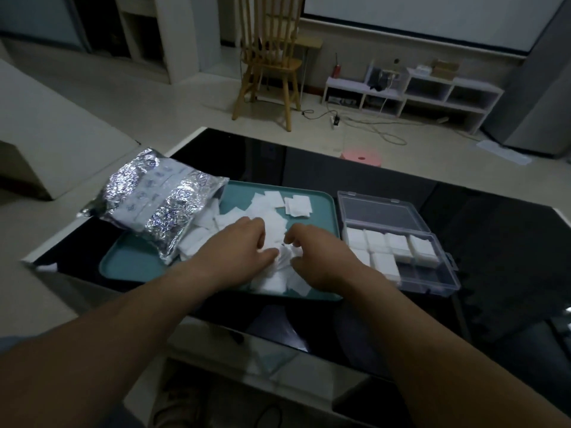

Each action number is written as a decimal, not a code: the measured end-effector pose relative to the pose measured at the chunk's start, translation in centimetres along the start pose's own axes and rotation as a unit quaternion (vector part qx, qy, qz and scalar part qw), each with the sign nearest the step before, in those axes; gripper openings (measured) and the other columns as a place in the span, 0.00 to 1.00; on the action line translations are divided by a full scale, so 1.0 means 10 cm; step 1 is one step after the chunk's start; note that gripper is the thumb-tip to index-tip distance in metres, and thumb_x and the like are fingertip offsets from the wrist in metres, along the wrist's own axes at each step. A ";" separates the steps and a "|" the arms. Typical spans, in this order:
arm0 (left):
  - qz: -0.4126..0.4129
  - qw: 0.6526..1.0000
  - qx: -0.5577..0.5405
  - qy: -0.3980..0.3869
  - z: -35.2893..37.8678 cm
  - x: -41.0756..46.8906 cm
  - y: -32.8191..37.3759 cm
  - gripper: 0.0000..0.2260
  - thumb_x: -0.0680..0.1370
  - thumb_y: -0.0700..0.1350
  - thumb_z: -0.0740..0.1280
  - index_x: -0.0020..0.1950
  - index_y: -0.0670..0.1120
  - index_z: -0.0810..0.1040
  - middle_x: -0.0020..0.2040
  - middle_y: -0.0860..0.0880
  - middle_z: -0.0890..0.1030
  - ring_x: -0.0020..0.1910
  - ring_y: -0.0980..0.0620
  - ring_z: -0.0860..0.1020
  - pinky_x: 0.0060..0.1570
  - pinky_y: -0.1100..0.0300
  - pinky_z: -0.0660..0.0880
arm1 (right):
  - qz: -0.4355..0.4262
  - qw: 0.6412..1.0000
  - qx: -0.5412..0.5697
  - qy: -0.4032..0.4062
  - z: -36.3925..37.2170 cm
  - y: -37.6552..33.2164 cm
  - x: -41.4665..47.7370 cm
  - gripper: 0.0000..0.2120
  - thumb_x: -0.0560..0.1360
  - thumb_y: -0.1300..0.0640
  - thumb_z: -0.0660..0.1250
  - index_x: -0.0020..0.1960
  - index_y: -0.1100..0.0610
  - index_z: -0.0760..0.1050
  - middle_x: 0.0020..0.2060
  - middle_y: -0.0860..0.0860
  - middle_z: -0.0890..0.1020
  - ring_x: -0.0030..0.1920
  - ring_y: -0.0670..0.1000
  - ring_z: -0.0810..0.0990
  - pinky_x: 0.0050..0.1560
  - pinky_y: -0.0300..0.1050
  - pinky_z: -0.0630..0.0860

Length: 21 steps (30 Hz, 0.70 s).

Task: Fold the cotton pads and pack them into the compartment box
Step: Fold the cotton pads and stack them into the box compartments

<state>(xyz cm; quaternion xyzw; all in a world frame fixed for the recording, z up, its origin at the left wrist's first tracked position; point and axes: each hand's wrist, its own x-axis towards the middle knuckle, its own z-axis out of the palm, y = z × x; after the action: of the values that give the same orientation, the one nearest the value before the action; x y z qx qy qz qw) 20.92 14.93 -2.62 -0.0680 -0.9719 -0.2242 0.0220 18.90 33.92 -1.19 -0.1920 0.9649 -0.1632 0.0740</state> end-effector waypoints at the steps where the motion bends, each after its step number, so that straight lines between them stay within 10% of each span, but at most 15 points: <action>1: 0.000 1.000 0.020 -0.003 0.03 0.00 0.01 0.18 0.76 0.63 0.68 0.43 0.52 0.65 0.44 0.52 0.70 0.42 0.49 0.72 0.40 0.52 0.66 | 0.000 1.000 -0.011 -0.001 0.02 -0.02 0.02 0.17 0.78 0.56 0.68 0.65 0.47 0.73 0.60 0.50 0.79 0.61 0.55 0.78 0.60 0.50 0.75; 6: -0.018 0.994 0.091 -0.051 0.13 0.08 0.08 0.24 0.76 0.67 0.66 0.58 0.50 0.66 0.53 0.46 0.73 0.54 0.42 0.77 0.44 0.51 0.68 | 0.013 0.999 -0.020 -0.021 0.04 -0.07 0.06 0.18 0.76 0.60 0.67 0.65 0.48 0.73 0.62 0.50 0.79 0.61 0.55 0.77 0.61 0.51 0.75; 21: 0.002 0.998 -0.060 -0.037 -0.08 0.15 0.09 0.12 0.80 0.52 0.67 0.48 0.49 0.65 0.43 0.51 0.74 0.41 0.49 0.72 0.37 0.52 0.65 | 0.002 0.999 0.041 0.030 0.00 0.03 0.04 0.14 0.78 0.57 0.67 0.62 0.45 0.72 0.60 0.43 0.80 0.56 0.48 0.80 0.56 0.48 0.78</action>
<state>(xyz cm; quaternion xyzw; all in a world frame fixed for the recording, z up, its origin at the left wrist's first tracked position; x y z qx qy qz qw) 19.55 15.55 -1.39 -0.0789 -0.9567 -0.2795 -0.0174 18.42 34.05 -1.32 -0.1822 0.9596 -0.2077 0.0535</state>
